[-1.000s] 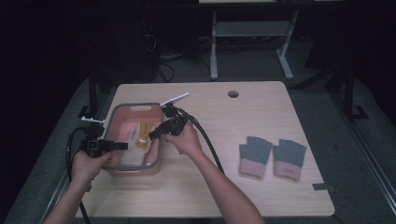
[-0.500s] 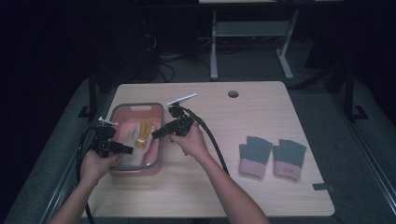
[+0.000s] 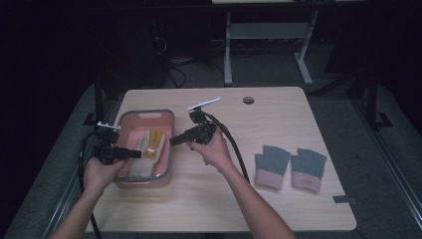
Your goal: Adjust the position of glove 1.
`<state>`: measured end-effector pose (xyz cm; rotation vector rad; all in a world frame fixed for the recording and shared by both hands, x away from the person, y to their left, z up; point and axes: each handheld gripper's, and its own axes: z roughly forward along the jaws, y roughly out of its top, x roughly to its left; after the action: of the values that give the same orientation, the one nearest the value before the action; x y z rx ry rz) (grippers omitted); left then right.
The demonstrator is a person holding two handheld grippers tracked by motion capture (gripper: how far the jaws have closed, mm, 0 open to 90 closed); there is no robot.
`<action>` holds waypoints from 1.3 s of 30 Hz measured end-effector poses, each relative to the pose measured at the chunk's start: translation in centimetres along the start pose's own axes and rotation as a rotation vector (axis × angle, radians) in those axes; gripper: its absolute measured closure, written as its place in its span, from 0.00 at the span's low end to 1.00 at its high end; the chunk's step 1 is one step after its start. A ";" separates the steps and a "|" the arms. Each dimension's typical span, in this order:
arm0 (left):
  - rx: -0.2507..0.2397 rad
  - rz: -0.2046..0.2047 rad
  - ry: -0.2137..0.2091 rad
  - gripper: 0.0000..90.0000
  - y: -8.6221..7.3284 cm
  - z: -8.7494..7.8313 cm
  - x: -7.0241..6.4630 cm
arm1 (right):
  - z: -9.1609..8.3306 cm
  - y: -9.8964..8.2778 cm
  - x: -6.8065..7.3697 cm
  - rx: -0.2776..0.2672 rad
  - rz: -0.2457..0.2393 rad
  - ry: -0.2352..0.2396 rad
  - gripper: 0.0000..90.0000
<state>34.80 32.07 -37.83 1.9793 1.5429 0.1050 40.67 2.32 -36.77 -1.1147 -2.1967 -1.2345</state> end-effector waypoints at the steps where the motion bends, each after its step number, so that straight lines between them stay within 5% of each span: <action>1: -0.001 0.008 -0.009 0.57 0.1 0.0 -0.3 | -0.2 0.0 0.0 -0.002 -0.003 -0.002 0.68; 7: -0.029 0.045 -0.037 0.53 0.6 -0.3 -1.6 | -1.3 -0.1 -0.1 -0.011 0.000 -0.009 0.67; 13: -0.072 0.029 -0.095 0.47 1.2 -0.7 -2.7 | -2.3 -0.3 -0.4 -0.020 0.001 -0.017 0.64; 25: -0.102 0.114 -0.165 0.39 2.5 -0.3 -6.9 | -4.5 -1.3 -1.6 -0.040 0.025 -0.036 0.60; 39: -0.132 0.152 -0.187 0.35 3.4 0.1 -9.0 | -7.0 -2.4 -2.6 -0.035 0.029 -0.088 0.56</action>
<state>34.87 23.47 -33.50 1.9411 1.2357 0.0789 40.02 -5.45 -35.98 -1.2330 -2.2222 -1.2384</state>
